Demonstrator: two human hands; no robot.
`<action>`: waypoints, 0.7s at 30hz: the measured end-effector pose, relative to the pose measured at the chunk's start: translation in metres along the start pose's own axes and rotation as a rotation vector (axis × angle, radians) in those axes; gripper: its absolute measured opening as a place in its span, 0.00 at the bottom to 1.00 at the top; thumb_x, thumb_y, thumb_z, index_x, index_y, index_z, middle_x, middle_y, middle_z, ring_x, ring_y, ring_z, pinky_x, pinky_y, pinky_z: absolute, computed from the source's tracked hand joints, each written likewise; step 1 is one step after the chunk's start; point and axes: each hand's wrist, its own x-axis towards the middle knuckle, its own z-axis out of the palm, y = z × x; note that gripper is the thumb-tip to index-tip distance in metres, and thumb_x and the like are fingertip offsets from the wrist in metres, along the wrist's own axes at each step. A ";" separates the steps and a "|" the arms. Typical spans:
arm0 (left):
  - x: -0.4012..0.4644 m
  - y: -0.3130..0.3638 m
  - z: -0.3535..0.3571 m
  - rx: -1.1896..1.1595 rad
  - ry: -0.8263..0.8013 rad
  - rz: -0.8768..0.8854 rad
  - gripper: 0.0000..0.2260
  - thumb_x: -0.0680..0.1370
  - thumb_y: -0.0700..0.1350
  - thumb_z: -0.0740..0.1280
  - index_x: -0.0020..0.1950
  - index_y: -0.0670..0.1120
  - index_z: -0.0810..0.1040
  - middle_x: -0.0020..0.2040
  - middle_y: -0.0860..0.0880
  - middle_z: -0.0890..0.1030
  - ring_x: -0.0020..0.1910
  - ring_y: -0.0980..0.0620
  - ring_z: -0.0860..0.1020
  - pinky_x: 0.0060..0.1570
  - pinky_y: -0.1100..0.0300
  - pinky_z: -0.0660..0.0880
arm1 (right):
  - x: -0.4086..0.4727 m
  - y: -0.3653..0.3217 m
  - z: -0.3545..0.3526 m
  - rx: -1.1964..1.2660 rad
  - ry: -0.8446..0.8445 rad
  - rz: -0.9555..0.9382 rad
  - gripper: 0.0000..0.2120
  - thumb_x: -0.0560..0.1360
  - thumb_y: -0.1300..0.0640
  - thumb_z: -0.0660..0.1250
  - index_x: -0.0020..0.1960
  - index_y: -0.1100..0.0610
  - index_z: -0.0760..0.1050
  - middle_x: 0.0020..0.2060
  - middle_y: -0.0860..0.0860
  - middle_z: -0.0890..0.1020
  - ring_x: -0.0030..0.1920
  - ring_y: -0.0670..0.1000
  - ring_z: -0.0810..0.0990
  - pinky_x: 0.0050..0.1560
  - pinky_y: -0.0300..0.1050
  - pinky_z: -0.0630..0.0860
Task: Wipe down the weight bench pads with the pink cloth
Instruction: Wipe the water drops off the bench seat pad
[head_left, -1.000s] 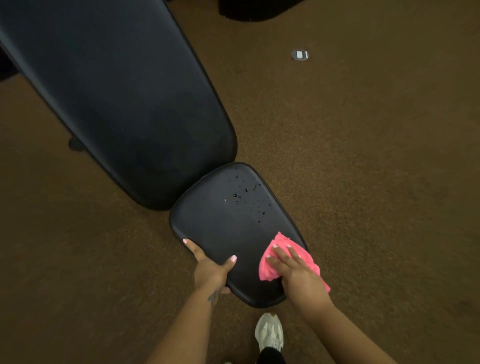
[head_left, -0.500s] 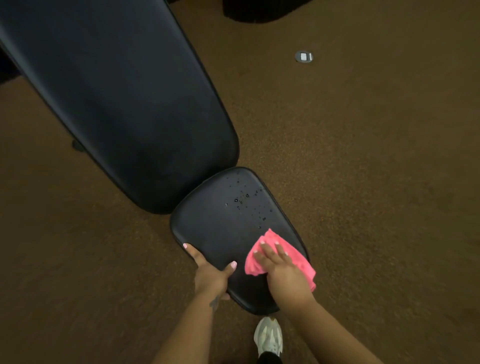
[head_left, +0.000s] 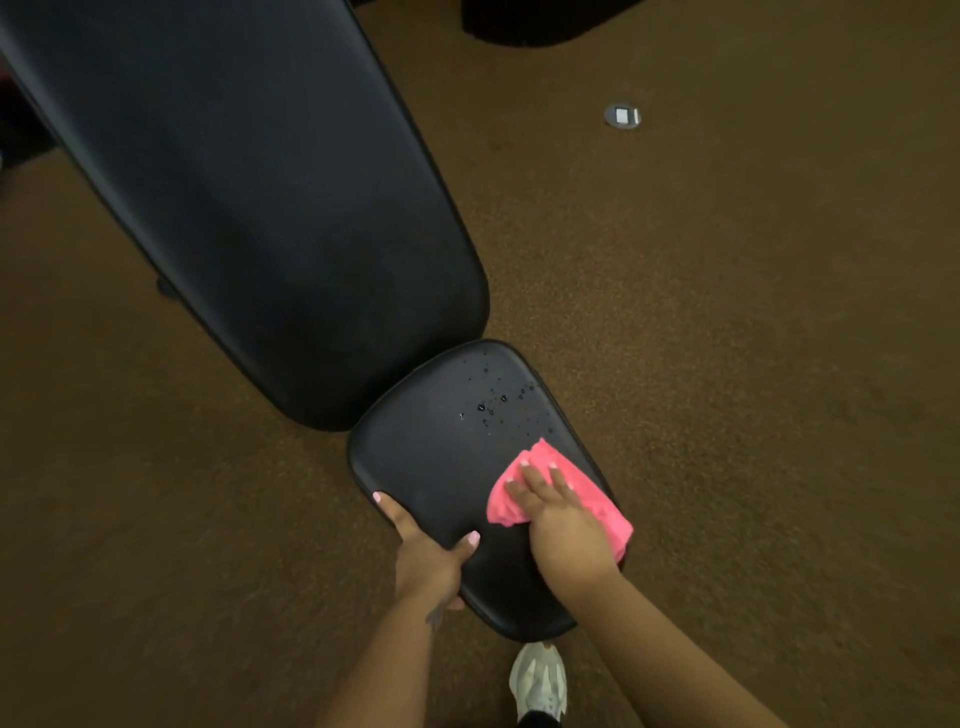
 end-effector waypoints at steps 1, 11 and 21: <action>0.000 0.000 0.000 -0.003 0.002 0.000 0.55 0.75 0.43 0.71 0.67 0.67 0.22 0.78 0.45 0.58 0.66 0.35 0.72 0.43 0.39 0.80 | -0.007 0.002 0.002 -0.011 -0.001 -0.006 0.31 0.78 0.68 0.50 0.76 0.46 0.50 0.75 0.43 0.41 0.75 0.51 0.41 0.73 0.50 0.48; 0.000 0.002 0.000 -0.003 -0.015 -0.014 0.54 0.76 0.43 0.71 0.65 0.68 0.21 0.78 0.46 0.57 0.66 0.35 0.72 0.37 0.46 0.82 | 0.017 0.027 -0.016 0.011 -0.006 0.144 0.30 0.78 0.67 0.52 0.76 0.49 0.49 0.76 0.47 0.43 0.75 0.54 0.42 0.73 0.47 0.46; -0.003 0.004 -0.001 -0.006 -0.020 -0.034 0.54 0.76 0.43 0.70 0.67 0.66 0.21 0.78 0.45 0.58 0.66 0.36 0.71 0.38 0.46 0.82 | -0.006 0.017 -0.002 -0.071 -0.087 -0.031 0.32 0.78 0.66 0.51 0.76 0.47 0.44 0.68 0.43 0.32 0.75 0.52 0.39 0.73 0.49 0.43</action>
